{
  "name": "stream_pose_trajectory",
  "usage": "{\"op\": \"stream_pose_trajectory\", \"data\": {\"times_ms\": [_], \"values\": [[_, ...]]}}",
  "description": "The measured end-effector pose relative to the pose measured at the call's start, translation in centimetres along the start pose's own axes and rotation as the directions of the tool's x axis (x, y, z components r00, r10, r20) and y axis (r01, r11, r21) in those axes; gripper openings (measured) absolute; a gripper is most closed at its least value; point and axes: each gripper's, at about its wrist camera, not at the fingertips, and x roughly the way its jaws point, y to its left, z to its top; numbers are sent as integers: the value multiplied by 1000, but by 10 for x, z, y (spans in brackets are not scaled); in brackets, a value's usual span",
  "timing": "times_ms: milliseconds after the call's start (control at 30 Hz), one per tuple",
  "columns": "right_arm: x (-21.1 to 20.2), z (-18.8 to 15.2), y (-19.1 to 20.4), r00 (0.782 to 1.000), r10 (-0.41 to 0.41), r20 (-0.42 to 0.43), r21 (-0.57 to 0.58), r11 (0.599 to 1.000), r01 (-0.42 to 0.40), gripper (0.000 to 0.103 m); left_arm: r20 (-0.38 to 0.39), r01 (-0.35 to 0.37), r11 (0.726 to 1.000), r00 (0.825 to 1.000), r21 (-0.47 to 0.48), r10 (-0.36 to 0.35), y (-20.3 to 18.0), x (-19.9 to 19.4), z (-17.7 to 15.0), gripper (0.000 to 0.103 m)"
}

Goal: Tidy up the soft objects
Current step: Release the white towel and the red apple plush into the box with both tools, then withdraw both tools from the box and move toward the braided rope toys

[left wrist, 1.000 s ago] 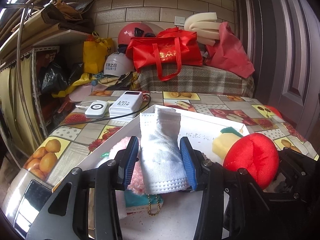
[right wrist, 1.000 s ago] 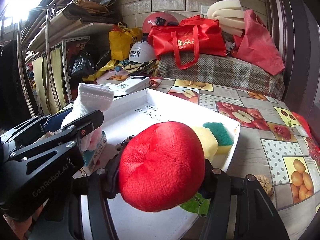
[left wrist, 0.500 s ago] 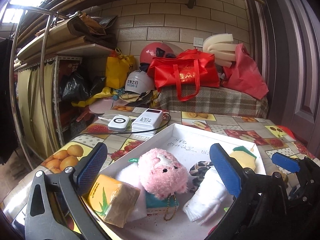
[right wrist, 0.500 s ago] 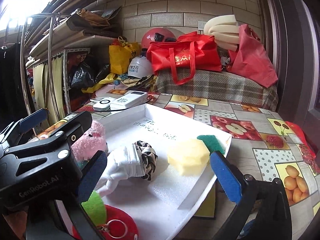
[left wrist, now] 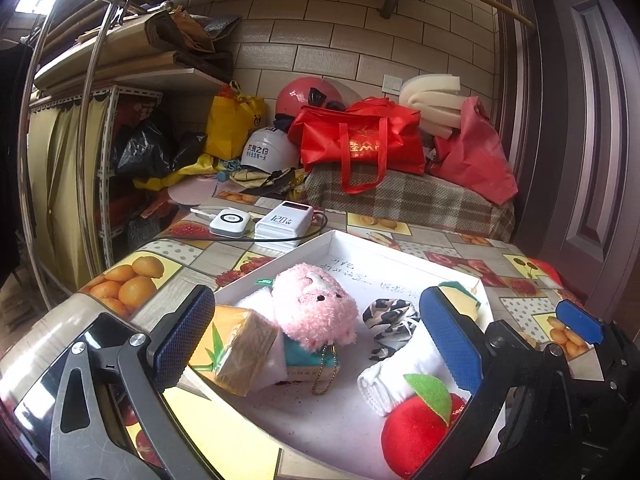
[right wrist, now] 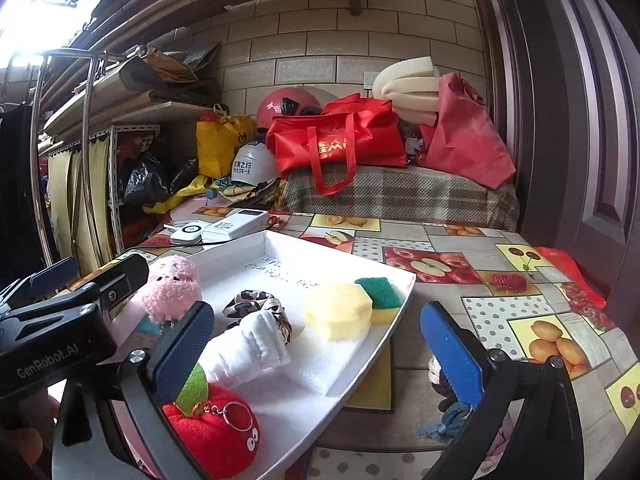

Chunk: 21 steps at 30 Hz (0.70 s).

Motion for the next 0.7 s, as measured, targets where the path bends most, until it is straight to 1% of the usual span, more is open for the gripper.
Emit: {"op": "stream_pose_trajectory", "data": {"times_ms": [100,233,300,367,400,467,567,633,700], "values": [[-6,-2,-4,1000,7,4,12,1000,-7,103,-8,25,1000,1000,-9,-25,-2,-2,-1,103],[-8,-3,-3,1000,13,9,4,1000,-13,103,-57,43,997,997,-56,-47,3,0,-2,103],[-14,-4,-1,999,28,19,-8,1000,-28,103,-67,27,997,997,-76,-33,7,-1,-3,103],[-26,-7,-3,997,57,49,-5,998,-56,103,-80,-19,998,997,-64,14,7,-1,-4,103],[-32,-9,-6,996,68,60,5,998,-69,103,-83,-25,998,996,-58,20,6,0,-4,103],[-38,-12,-11,996,79,42,20,997,-80,103,-82,-17,999,997,-45,13,4,-1,-4,103],[-45,-15,-21,998,52,39,37,998,-54,103,-58,-10,1000,998,-2,10,-5,-5,-5,103],[-49,-16,-30,999,15,37,32,999,-16,103,-41,-16,999,999,41,18,-13,-9,-6,103],[-54,-17,-42,999,-30,40,34,999,29,103,-31,-4,996,1000,88,7,-22,-11,-7,103]]}}
